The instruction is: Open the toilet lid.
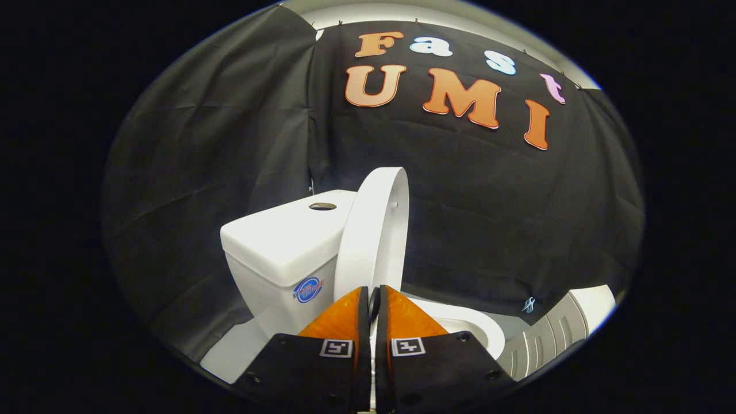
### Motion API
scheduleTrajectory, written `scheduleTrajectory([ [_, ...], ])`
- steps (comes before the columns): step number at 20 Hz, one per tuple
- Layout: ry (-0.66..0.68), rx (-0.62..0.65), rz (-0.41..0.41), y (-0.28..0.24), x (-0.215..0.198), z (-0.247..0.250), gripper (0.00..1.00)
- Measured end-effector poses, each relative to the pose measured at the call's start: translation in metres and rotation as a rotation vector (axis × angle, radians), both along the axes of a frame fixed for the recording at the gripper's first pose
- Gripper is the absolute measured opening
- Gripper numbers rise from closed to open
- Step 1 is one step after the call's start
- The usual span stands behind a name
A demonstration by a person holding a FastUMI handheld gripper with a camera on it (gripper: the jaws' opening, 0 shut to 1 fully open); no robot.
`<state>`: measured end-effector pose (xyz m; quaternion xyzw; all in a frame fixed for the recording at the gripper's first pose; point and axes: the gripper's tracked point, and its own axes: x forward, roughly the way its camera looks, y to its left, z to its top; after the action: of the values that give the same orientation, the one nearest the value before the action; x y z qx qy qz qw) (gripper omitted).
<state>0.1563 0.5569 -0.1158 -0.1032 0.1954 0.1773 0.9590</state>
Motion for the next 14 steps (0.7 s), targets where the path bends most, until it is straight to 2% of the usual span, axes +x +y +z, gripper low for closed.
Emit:
scheduleTrajectory([
  [3,0.035,0.043,0.03,0.009,-0.004,-0.003,0.14],
  [5,0.081,0.07,0.059,0.016,-0.011,-0.007,0.3],
  [6,0.108,0.074,0.065,0.016,-0.014,-0.012,0.41],
  [7,0.128,0.085,0.076,0.019,-0.018,-0.016,0.45],
  [8,0.128,0.098,0.079,0.02,-0.02,-0.016,0.56],
  [10,0.106,0.11,0.083,0.023,-0.017,-0.011,0.7],
  [12,0.063,0.139,0.087,0.021,-0.016,0.006,0.77],
  [14,0.018,0.18,0.099,0.01,-0.017,0.028,0.79],
])
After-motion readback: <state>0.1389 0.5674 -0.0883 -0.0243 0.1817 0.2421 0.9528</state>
